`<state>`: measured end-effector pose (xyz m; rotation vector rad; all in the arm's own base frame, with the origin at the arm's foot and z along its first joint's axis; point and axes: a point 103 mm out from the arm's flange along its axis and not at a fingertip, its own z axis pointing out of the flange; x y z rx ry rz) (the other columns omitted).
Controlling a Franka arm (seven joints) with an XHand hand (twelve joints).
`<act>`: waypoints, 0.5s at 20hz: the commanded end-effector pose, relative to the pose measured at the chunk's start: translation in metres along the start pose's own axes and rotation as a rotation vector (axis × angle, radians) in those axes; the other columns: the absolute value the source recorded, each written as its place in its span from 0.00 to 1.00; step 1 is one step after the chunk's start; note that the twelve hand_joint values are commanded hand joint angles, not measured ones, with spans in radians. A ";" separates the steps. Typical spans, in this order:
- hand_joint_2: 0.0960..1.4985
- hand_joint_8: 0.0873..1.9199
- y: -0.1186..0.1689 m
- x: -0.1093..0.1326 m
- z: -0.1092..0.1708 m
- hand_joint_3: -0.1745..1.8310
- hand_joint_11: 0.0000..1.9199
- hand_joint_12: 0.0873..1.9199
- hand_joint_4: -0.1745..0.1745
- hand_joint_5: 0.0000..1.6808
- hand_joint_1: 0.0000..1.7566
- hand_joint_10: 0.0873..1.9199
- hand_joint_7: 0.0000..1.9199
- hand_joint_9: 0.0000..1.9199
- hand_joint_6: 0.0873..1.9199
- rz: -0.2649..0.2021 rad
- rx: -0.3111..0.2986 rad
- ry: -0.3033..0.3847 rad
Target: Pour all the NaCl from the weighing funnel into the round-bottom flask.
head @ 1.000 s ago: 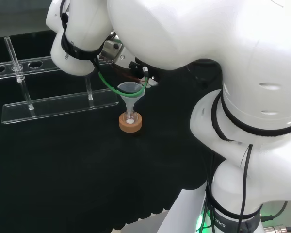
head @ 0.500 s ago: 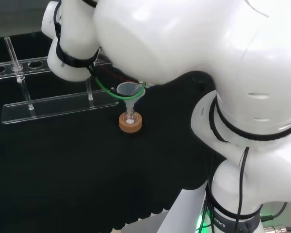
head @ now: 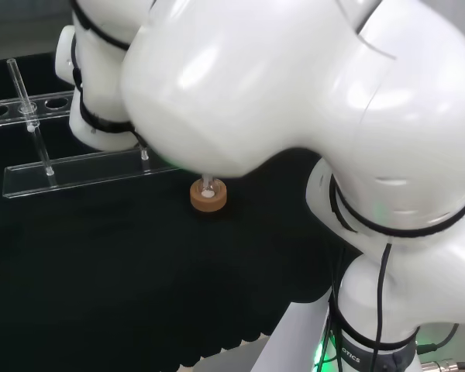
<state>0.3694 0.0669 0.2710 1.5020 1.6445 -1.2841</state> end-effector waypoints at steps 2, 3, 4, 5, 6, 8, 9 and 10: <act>0.41 0.28 -0.003 0.001 -0.010 0.38 0.59 0.40 1.00 0.80 0.65 0.00 0.45 0.68 0.23 0.004 -0.017 -0.120; 0.41 0.28 -0.004 0.001 -0.012 0.38 0.59 0.40 1.00 0.80 0.65 0.00 0.45 0.68 0.23 0.007 -0.020 -0.134; 0.41 0.28 -0.005 0.001 -0.014 0.38 0.59 0.40 1.00 0.80 0.65 0.00 0.45 0.68 0.23 0.009 -0.022 -0.148; 0.41 0.28 -0.005 0.001 -0.015 0.38 0.59 0.40 1.00 0.80 0.65 0.00 0.45 0.68 0.23 0.012 -0.020 -0.163; 0.41 0.28 -0.006 0.001 -0.016 0.38 0.59 0.40 1.00 0.80 0.65 0.00 0.45 0.68 0.23 0.012 -0.018 -0.180; 0.41 0.29 -0.007 0.002 -0.019 0.38 0.59 0.40 1.00 0.80 0.65 0.00 0.45 0.68 0.23 0.014 -0.024 -0.195; 0.41 0.29 -0.007 0.002 -0.019 0.38 0.59 0.40 1.00 0.80 0.65 0.00 0.45 0.68 0.23 0.014 -0.023 -0.195; 0.41 0.29 -0.008 0.002 -0.020 0.38 0.59 0.40 1.00 0.80 0.65 0.00 0.45 0.68 0.23 0.015 -0.022 -0.195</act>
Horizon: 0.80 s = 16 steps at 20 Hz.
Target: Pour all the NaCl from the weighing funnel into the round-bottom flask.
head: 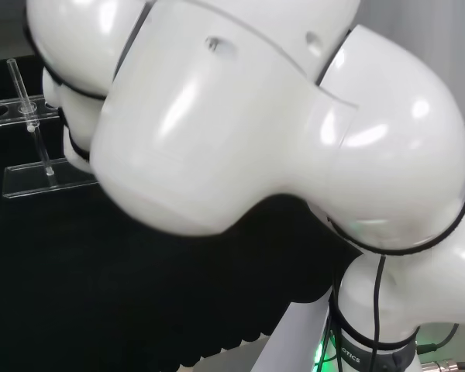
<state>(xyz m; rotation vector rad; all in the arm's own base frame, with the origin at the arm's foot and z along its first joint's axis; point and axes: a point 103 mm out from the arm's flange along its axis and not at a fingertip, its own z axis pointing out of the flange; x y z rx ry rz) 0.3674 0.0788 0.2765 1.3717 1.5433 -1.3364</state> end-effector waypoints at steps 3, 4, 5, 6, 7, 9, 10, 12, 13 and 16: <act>0.41 0.29 -0.004 0.000 -0.008 0.38 0.59 0.40 1.00 0.80 0.65 0.00 0.45 0.68 0.23 0.000 -0.004 -0.050; 0.41 0.29 -0.005 -0.001 -0.008 0.38 0.59 0.40 1.00 0.80 0.65 0.00 0.45 0.68 0.23 0.002 -0.004 -0.053; 0.41 0.29 -0.005 -0.001 -0.008 0.38 0.59 0.40 1.00 0.80 0.65 0.00 0.44 0.68 0.23 0.003 -0.005 -0.053; 0.41 0.29 -0.005 -0.002 -0.008 0.38 0.59 0.40 1.00 0.80 0.65 0.00 0.44 0.68 0.23 0.004 -0.005 -0.059; 0.41 0.29 -0.005 -0.002 -0.008 0.38 0.59 0.40 1.00 0.80 0.65 0.00 0.44 0.68 0.23 0.005 -0.007 -0.057; 0.41 0.29 -0.006 -0.002 -0.010 0.38 0.59 0.40 1.00 0.80 0.65 0.00 0.44 0.68 0.23 0.006 -0.011 -0.064; 0.41 0.29 -0.006 -0.002 -0.010 0.38 0.59 0.40 1.00 0.80 0.65 0.00 0.44 0.68 0.23 0.006 -0.012 -0.066; 0.41 0.29 -0.006 -0.001 -0.012 0.38 0.59 0.40 1.00 0.80 0.65 0.00 0.44 0.68 0.23 0.005 -0.015 -0.071; 0.41 0.29 -0.006 -0.001 -0.013 0.38 0.59 0.40 1.00 0.80 0.65 0.00 0.44 0.68 0.23 0.004 -0.017 -0.075; 0.41 0.29 -0.005 0.001 -0.013 0.38 0.59 0.40 1.00 0.80 0.65 0.00 0.44 0.68 0.23 0.003 -0.020 -0.080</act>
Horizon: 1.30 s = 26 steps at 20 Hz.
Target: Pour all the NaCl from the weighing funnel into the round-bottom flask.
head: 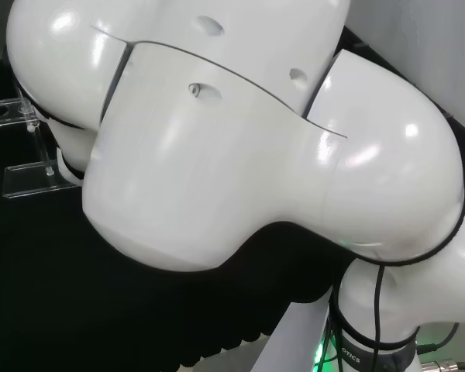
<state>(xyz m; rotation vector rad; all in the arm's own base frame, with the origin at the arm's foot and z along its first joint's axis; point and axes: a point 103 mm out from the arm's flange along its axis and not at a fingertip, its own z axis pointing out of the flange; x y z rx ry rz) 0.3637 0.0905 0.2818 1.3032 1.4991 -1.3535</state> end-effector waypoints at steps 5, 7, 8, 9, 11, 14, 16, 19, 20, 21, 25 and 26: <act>0.41 0.29 0.002 0.003 0.000 0.38 0.59 0.40 1.00 0.80 0.65 0.00 0.44 0.68 0.24 -0.002 -0.002 0.001; 0.41 0.29 0.002 0.003 0.001 0.38 0.59 0.40 1.00 0.80 0.65 0.00 0.44 0.68 0.24 -0.001 -0.001 0.003; 0.41 0.29 0.002 0.002 0.001 0.38 0.59 0.40 1.00 0.80 0.65 0.00 0.44 0.68 0.24 -0.001 -0.001 0.006; 0.41 0.29 0.002 0.002 0.002 0.38 0.59 0.40 1.00 0.80 0.65 0.00 0.44 0.68 0.24 0.001 -0.001 0.010; 0.41 0.29 0.002 0.002 0.002 0.38 0.59 0.40 1.00 0.80 0.65 0.00 0.44 0.68 0.24 0.001 0.000 0.017; 0.41 0.29 0.001 0.002 0.003 0.38 0.59 0.40 1.00 0.80 0.65 0.00 0.44 0.68 0.24 0.003 -0.002 0.023; 0.41 0.29 0.000 0.000 0.003 0.38 0.59 0.40 1.00 0.80 0.65 0.00 0.44 0.68 0.24 0.005 -0.003 0.031; 0.41 0.29 0.000 -0.002 0.005 0.38 0.59 0.40 1.00 0.80 0.65 0.00 0.44 0.68 0.24 0.005 0.006 0.095; 0.41 0.29 0.001 -0.003 0.005 0.38 0.59 0.40 1.00 0.80 0.65 0.00 0.44 0.68 0.24 0.002 0.012 0.124; 0.41 0.29 0.001 -0.004 0.006 0.38 0.59 0.40 1.00 0.80 0.65 0.00 0.44 0.68 0.24 0.001 0.013 0.141; 0.41 0.29 0.001 -0.009 0.013 0.38 0.59 0.40 1.00 0.80 0.65 0.00 0.44 0.68 0.24 0.003 0.011 0.267; 0.41 0.29 0.001 -0.011 0.016 0.38 0.59 0.40 1.00 0.80 0.65 0.00 0.44 0.68 0.24 0.004 0.010 0.305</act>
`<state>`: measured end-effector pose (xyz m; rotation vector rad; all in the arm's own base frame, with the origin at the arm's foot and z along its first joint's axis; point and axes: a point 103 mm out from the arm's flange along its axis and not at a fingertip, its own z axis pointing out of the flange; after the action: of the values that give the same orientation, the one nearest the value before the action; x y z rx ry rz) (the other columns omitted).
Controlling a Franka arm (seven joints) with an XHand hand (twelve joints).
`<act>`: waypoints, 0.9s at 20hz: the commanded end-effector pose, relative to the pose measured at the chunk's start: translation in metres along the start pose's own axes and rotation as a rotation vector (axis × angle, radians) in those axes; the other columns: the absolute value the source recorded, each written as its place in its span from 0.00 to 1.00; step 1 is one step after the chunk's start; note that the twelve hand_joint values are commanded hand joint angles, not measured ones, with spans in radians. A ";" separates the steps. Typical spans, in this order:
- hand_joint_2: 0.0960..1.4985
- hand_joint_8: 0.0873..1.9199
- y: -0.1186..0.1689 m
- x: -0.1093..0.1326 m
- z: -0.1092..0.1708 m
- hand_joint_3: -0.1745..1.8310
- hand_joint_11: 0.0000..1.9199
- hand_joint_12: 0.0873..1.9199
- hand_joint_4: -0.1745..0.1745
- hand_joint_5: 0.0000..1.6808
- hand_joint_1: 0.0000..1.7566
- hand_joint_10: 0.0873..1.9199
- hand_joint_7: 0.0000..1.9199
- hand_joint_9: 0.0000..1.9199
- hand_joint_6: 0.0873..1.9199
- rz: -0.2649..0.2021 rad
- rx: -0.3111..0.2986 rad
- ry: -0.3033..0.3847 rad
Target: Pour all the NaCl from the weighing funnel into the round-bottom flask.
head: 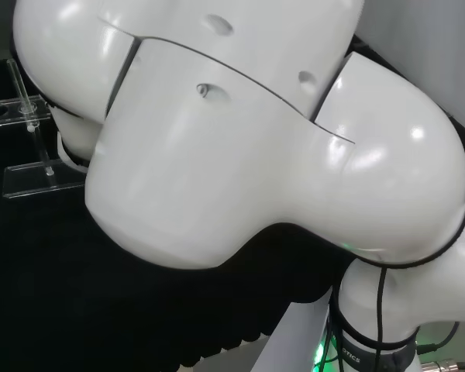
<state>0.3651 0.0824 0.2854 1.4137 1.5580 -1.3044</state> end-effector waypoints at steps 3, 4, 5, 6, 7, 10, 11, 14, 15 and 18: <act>0.41 0.29 0.001 -0.013 0.017 0.38 0.59 0.40 1.00 0.80 0.65 0.00 0.44 0.68 0.24 -0.004 -0.002 0.304; 0.41 0.29 0.001 -0.016 0.020 0.38 0.59 0.40 1.00 0.80 0.65 0.00 0.44 0.68 0.24 -0.002 0.000 0.345; 0.41 0.29 0.001 -0.019 0.024 0.38 0.59 0.40 1.00 0.80 0.65 0.00 0.44 0.68 0.24 0.000 0.000 0.389; 0.41 0.29 0.001 -0.021 0.026 0.38 0.59 0.40 1.00 0.80 0.65 0.00 0.44 0.68 0.24 0.003 0.001 0.430; 0.41 0.29 0.001 -0.024 0.029 0.38 0.59 0.40 1.00 0.80 0.65 0.00 0.44 0.68 0.24 0.006 0.003 0.469; 0.41 0.29 0.001 -0.033 0.038 0.38 0.59 0.40 1.00 0.80 0.65 0.00 0.44 0.68 0.24 0.008 0.009 0.572; 0.41 0.29 0.001 -0.035 0.040 0.38 0.59 0.40 1.00 0.80 0.65 0.00 0.44 0.68 0.24 0.008 0.009 0.597; 0.41 0.29 0.001 -0.041 0.049 0.38 0.59 0.40 1.00 0.80 0.65 0.00 0.44 0.68 0.24 0.010 0.005 0.700; 0.41 0.29 0.001 -0.043 0.051 0.38 0.59 0.40 1.00 0.80 0.65 0.00 0.44 0.68 0.24 0.012 0.004 0.731; 0.41 0.29 0.001 -0.046 0.060 0.38 0.59 0.40 1.00 0.80 0.65 0.00 0.44 0.68 0.24 0.023 0.010 0.834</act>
<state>0.3688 0.0215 0.3198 1.9388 1.8207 -0.9508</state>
